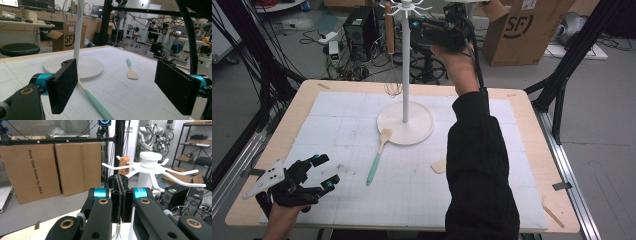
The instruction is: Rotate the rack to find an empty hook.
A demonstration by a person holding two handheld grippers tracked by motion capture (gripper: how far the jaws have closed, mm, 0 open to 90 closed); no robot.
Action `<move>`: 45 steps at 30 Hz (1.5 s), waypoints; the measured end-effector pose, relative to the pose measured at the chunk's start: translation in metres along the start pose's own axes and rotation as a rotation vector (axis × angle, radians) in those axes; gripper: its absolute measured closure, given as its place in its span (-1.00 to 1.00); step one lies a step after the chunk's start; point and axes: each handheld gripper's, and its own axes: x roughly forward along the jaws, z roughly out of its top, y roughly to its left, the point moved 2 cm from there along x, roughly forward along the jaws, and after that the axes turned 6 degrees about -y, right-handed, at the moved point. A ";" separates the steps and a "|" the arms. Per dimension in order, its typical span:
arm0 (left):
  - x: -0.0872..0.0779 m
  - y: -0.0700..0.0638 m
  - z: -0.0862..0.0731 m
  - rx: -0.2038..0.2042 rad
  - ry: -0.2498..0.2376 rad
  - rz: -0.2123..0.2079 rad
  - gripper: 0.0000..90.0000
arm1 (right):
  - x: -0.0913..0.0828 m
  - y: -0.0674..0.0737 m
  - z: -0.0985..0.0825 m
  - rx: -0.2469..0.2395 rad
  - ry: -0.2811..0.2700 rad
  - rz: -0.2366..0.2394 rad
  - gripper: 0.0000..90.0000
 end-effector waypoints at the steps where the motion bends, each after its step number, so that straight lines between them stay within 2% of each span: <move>1: 0.000 0.000 0.000 -0.001 0.000 0.002 -0.57 | -0.003 0.001 -0.001 -0.003 -0.004 0.004 0.99; 4: -0.001 0.002 -0.001 -0.005 -0.004 0.011 -0.57 | -0.013 0.003 -0.007 -0.005 0.001 0.009 0.99; 8: -0.001 0.001 -0.001 -0.003 -0.005 0.015 -0.57 | -0.034 0.001 -0.027 0.015 0.013 0.011 0.96; 10: 0.001 0.001 -0.001 -0.004 -0.005 0.017 -0.57 | -0.047 0.000 -0.042 0.029 0.026 0.019 0.80; 12: 0.003 0.000 -0.002 -0.004 -0.002 0.014 -0.57 | -0.058 0.000 -0.057 0.039 0.045 0.015 0.51; 16: 0.007 -0.001 -0.003 -0.002 0.008 0.013 -0.57 | -0.088 0.004 -0.100 0.066 0.082 0.018 0.10; 18: 0.009 -0.002 -0.003 0.006 0.011 0.016 -0.57 | -0.100 0.005 -0.117 0.081 0.110 0.020 -0.02; 20: 0.011 -0.003 -0.004 0.007 0.009 0.018 -0.57 | -0.115 0.010 -0.138 0.073 0.149 0.007 -0.11; 22: 0.013 -0.002 -0.004 0.009 0.009 0.026 -0.58 | -0.128 0.013 -0.153 0.078 0.155 0.000 -0.18; 25: 0.015 -0.002 -0.004 0.004 0.004 0.033 -0.58 | -0.148 0.019 -0.177 0.071 0.169 -0.033 -0.22; 29: 0.017 -0.003 -0.004 -0.006 0.006 0.040 -0.58 | -0.173 0.023 -0.207 0.091 0.156 -0.066 -0.25; 31: 0.018 -0.003 -0.005 -0.004 0.009 0.044 -0.58 | -0.185 0.025 -0.223 0.106 0.158 -0.102 -0.30; 34: 0.020 -0.002 -0.005 -0.007 0.010 0.049 -0.58 | -0.199 0.028 -0.241 0.101 0.171 -0.134 -0.30; 37: 0.022 -0.002 -0.004 -0.006 0.016 0.051 -0.58 | -0.212 0.031 -0.256 0.087 0.179 -0.170 -0.32; 42: 0.026 -0.003 -0.005 0.003 0.026 0.056 -0.58 | -0.231 0.033 -0.269 0.109 0.152 -0.215 -0.35; 45: 0.028 -0.004 -0.006 0.005 0.034 0.057 -0.58 | -0.240 0.031 -0.274 0.120 0.153 -0.241 -0.34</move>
